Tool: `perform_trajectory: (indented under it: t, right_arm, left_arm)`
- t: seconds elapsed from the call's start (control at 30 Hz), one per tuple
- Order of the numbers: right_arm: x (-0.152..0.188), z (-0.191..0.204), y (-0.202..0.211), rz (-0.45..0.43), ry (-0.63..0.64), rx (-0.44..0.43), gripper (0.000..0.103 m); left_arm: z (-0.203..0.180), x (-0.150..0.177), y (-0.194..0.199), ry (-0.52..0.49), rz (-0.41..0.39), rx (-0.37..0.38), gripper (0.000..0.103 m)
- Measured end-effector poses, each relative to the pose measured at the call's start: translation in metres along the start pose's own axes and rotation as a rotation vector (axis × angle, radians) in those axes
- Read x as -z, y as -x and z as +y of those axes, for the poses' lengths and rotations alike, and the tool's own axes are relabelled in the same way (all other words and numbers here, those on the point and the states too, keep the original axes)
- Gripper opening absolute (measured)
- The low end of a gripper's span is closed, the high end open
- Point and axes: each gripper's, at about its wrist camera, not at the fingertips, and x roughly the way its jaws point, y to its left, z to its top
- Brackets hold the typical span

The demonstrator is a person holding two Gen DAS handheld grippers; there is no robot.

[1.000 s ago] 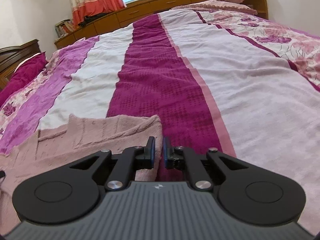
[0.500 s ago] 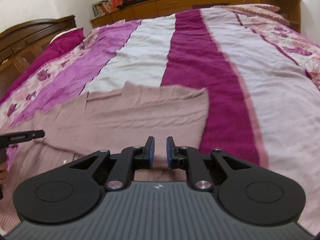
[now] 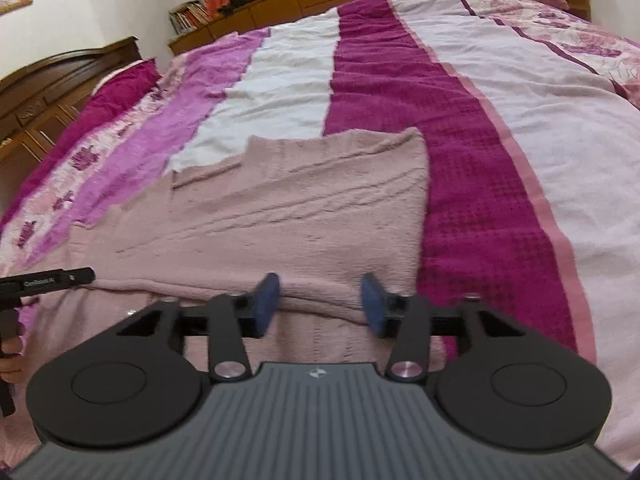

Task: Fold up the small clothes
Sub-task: 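Release the sleeves and withdraw both tools above the cardigan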

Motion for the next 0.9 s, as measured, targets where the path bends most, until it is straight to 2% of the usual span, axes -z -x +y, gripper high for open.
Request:
perform_trajectory:
  t: [0.13,0.23,0.27,0.47,0.67,0.9]
  right_arm:
    - [0.000,0.014,0.009,-0.016,0.036,0.011,0.067]
    - [0.000,0.023,0.016,-0.021,0.046,0.001,0.067]
    - [0.000,0.026,0.019,-0.023,0.046,-0.005,0.067]
    - [-0.002,0.046,0.034,-0.034,0.029,-0.044,0.067]
    - [0.002,0.068,0.045,-0.033,0.020,-0.090,0.067]
    - [0.017,0.088,0.046,-0.013,0.012,-0.116,0.067]
  left_arm:
    - [0.005,0.000,0.014,0.029,0.003,-0.005,0.059]
    - [0.010,0.001,0.025,0.047,0.002,-0.008,0.061]
    - [0.011,0.002,0.028,0.049,0.002,-0.012,0.065]
    - [0.015,0.004,0.050,0.020,-0.001,-0.038,0.075]
    - [0.024,0.006,0.068,0.051,0.001,-0.029,0.075]
    - [0.042,0.007,0.086,0.069,-0.013,-0.079,0.075]
